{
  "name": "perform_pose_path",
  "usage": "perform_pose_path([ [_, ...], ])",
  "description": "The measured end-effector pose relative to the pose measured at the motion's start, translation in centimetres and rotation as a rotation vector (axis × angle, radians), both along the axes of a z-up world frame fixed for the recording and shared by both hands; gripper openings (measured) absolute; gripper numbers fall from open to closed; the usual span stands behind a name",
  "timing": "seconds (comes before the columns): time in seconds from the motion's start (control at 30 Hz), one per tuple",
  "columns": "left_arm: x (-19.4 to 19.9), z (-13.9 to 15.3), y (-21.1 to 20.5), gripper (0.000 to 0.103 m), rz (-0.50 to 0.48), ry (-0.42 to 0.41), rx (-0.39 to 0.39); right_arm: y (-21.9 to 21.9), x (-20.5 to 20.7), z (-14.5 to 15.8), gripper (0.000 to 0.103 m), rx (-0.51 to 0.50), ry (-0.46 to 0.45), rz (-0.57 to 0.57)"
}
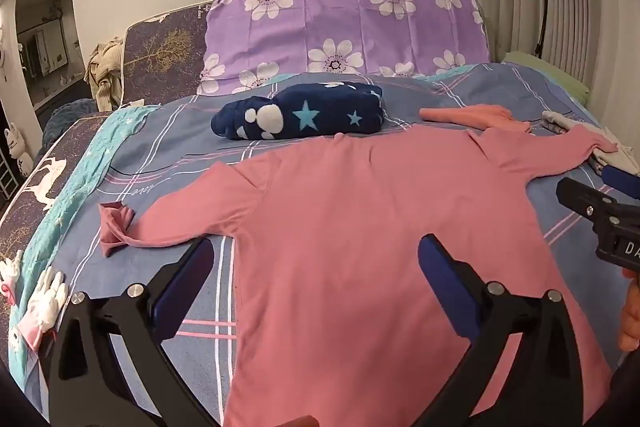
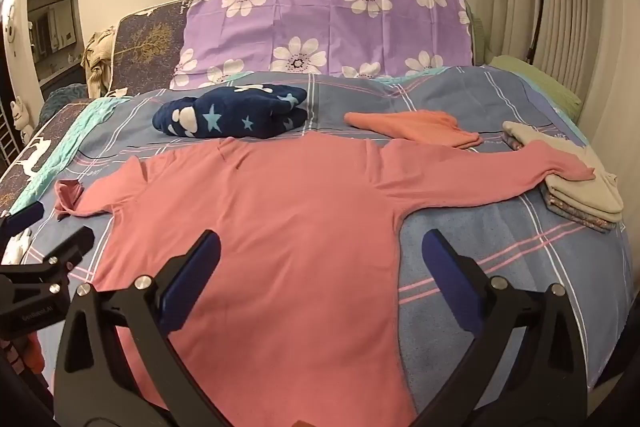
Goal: Fold small clothes
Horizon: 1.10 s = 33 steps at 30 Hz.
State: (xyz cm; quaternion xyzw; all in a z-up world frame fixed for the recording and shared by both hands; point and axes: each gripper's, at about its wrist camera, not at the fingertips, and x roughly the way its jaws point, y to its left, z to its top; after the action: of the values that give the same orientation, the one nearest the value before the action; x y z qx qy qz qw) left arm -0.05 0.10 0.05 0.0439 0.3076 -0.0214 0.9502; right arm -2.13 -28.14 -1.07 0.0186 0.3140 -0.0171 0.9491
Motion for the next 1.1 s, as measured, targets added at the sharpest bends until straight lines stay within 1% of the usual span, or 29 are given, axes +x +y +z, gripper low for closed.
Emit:
perform_pose_path([
  [0.07,-0.2,0.1,0.2,0.102,-0.002,-0.007,-0.017,0.0,0.0,-0.1,0.101,0.003,0.006,0.013],
  [0.13,-0.1,-0.1,0.1,0.102,0.001,-0.002,-0.008,-0.1,-0.1,-0.2,0.101,0.009,0.004,0.009],
  [0.17,-0.8,-0.3,0.1,0.102,-0.003,-0.019,0.001,-0.1,-0.1,-0.3,0.101,0.009,0.003,0.008],
  [0.2,-0.7,-0.3,-0.1,0.102,0.001,-0.004,0.012,-0.1,-0.1,-0.3,0.101,0.010,0.002,0.006],
  [0.23,-0.5,-0.3,-1.2,0.102,0.004,0.005,0.040,-0.3,-0.3,0.1,0.101,0.014,0.003,0.005],
  [0.3,-0.8,-0.4,-1.0,0.102,0.010,0.016,0.015,-0.4,-0.3,0.2,0.101,0.019,0.007,0.002],
  [0.33,-0.2,-0.2,-0.2,0.102,0.008,0.031,-0.006,-0.3,-0.2,0.2,0.101,0.021,0.011,0.000],
  [0.43,-0.2,-0.4,-0.3,0.102,0.005,0.043,0.001,-0.5,0.0,0.2,0.101,0.035,0.017,-0.001],
  [0.47,-0.1,-0.5,-0.3,0.102,-0.004,0.050,0.003,-0.7,-0.5,-0.4,0.101,0.039,0.012,0.003],
  [0.57,0.1,-0.8,-0.6,0.102,-0.047,0.084,0.006,-0.6,-0.5,-0.6,0.101,0.042,0.013,0.005],
  [0.67,0.1,-1.0,-0.4,0.102,-0.035,0.084,0.000,-0.5,-0.5,-0.7,0.101,0.042,0.013,0.004],
  [0.8,0.2,-1.3,-0.1,0.102,-0.033,0.099,-0.029,-0.5,-0.5,-0.9,0.101,0.043,0.020,0.000],
  [0.97,0.2,-1.8,0.2,0.102,-0.009,0.101,-0.028,-0.4,-0.5,-1.1,0.101,0.040,0.026,0.000],
  [1.1,-0.2,-1.8,0.2,0.102,0.008,0.071,-0.006,-0.4,-0.4,-1.1,0.101,0.039,0.027,0.000],
])
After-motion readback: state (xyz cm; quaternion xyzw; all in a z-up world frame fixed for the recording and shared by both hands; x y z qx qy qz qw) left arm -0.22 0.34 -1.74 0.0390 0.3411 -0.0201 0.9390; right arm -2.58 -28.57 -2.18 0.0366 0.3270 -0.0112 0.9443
